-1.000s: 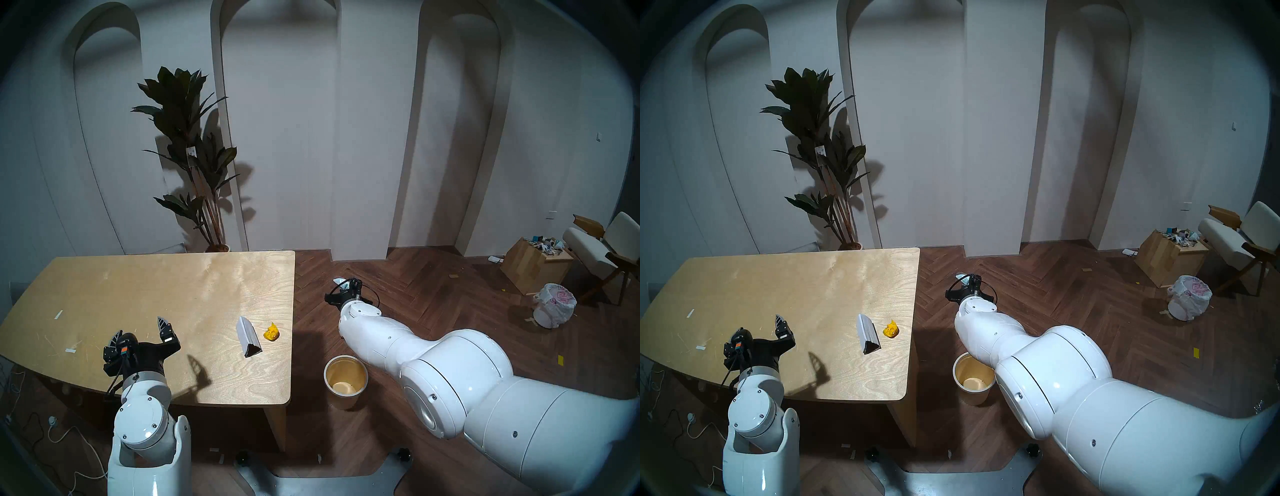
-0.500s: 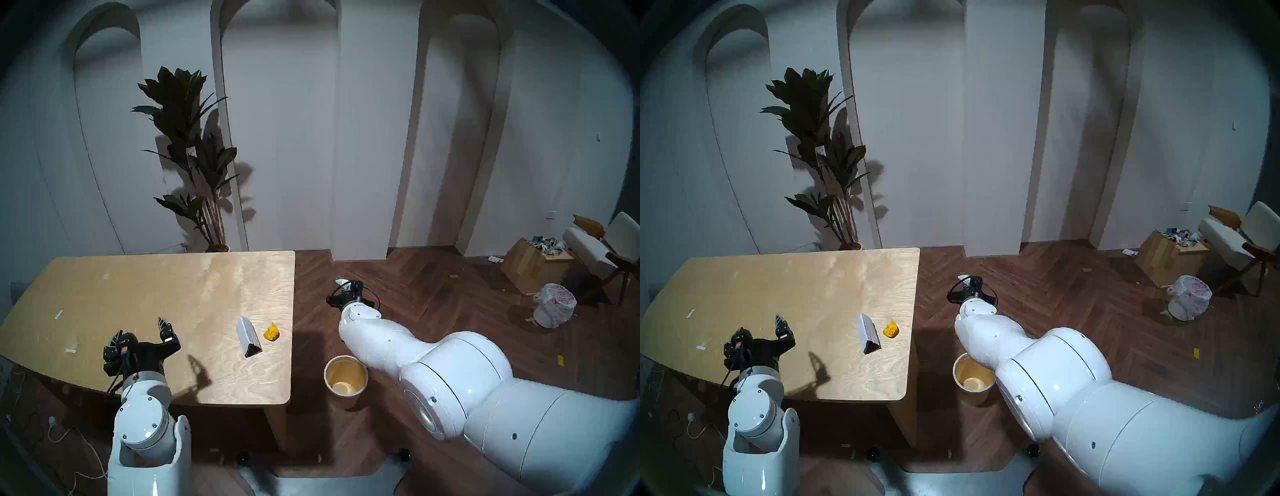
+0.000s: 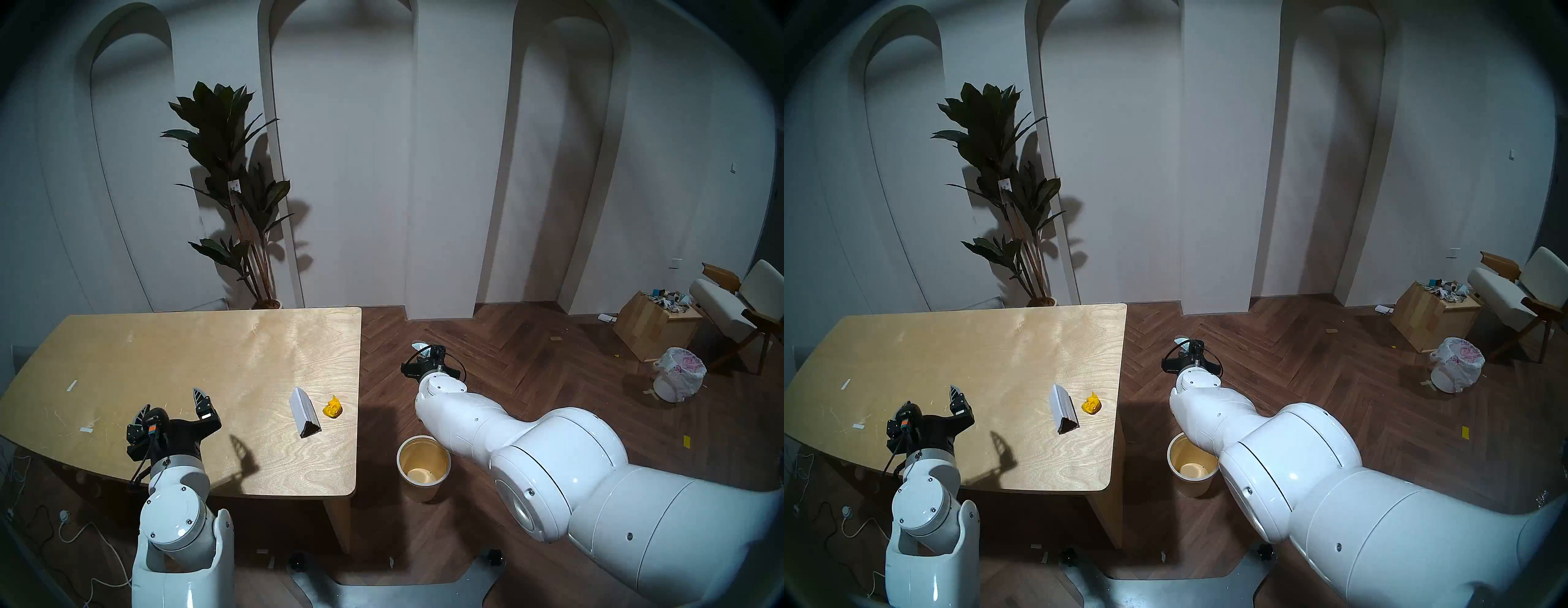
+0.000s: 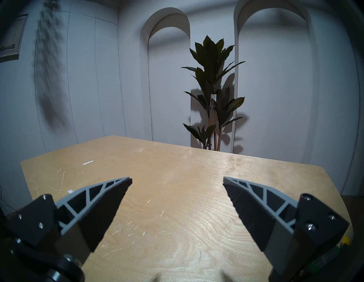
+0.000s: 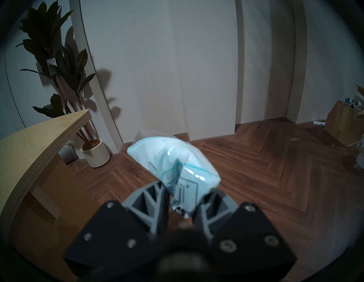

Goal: Put the trash into the trash bin on the ground

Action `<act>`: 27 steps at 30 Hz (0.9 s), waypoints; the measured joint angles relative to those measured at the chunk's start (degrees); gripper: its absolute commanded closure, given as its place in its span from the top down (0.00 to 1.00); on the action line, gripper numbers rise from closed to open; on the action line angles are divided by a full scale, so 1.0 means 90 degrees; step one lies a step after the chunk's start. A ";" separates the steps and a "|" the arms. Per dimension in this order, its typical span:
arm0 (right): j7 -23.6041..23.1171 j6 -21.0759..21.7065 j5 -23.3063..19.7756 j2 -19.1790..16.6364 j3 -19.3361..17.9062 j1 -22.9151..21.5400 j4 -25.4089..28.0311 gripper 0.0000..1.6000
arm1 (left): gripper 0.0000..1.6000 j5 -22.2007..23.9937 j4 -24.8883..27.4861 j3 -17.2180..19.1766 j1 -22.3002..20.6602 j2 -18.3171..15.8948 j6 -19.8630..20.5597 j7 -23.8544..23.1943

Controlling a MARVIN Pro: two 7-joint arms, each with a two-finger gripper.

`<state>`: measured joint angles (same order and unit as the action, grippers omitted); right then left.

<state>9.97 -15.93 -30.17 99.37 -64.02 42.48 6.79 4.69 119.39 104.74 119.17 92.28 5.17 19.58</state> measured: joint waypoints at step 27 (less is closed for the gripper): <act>-0.0108 -0.0115 -0.0029 -0.0050 -0.0126 0.0142 -0.0031 1.00 | 1.00 0.0000 0.0000 -0.0002 0.0000 -0.0003 0.0000 0.0000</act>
<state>8.99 -16.96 -30.43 98.92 -65.15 43.76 6.51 4.69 119.39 104.72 119.17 92.25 5.17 19.58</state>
